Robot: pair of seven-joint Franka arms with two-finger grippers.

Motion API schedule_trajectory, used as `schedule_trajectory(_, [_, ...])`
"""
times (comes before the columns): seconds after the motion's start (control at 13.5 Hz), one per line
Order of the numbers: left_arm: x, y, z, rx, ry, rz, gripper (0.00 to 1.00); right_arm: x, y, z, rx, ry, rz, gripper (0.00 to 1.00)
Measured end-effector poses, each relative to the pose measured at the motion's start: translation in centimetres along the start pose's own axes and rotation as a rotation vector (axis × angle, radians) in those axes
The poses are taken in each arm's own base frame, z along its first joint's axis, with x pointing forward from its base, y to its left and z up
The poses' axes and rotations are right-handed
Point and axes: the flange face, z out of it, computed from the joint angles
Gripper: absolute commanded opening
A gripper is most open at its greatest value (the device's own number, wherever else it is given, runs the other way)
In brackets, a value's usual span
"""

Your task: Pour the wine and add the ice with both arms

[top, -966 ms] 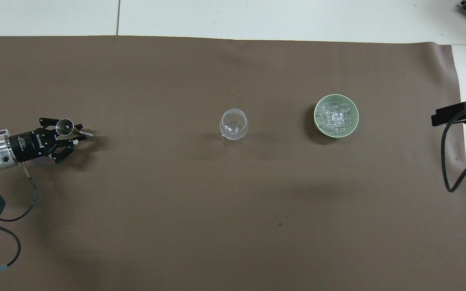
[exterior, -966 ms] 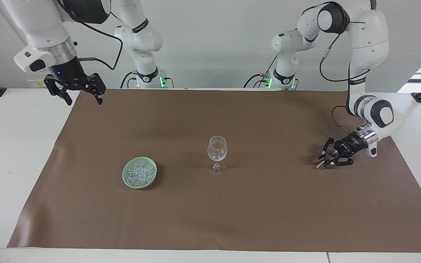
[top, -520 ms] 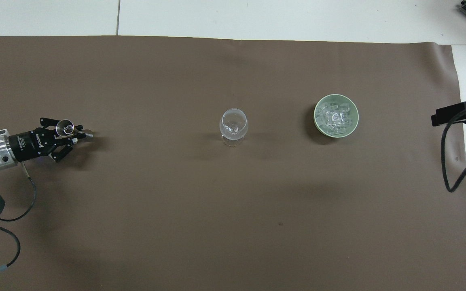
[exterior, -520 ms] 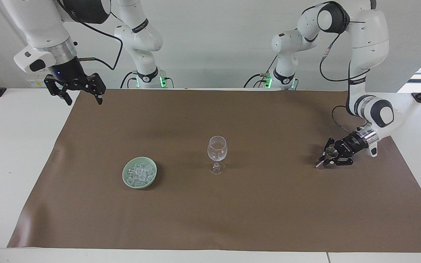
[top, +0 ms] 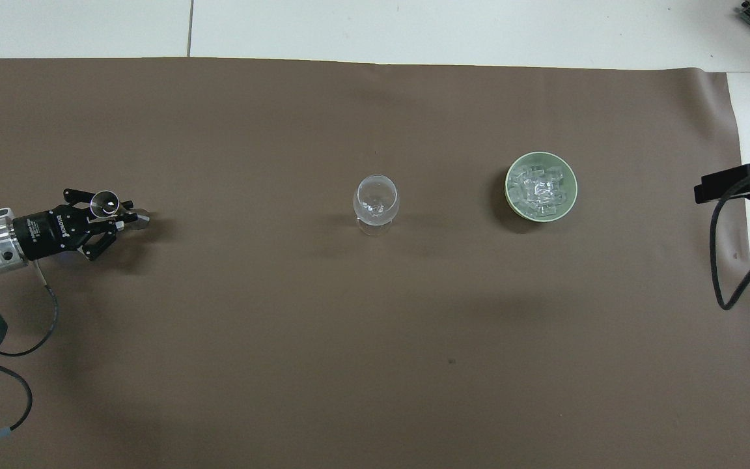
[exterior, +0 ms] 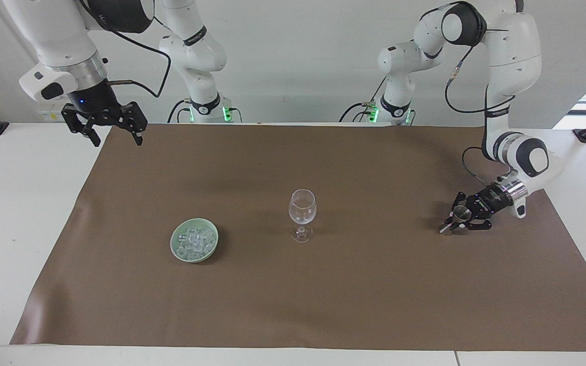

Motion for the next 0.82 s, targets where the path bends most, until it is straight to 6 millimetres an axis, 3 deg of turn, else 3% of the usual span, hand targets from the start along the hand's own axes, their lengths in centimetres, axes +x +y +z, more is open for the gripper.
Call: schedule_trajectory(0.82, [-0.54, 0.47, -0.22, -0.005, 0.0, -0.012, 0.0, 0.0, 0.0, 0.0, 0.0, 0.0, 0.0, 1.0])
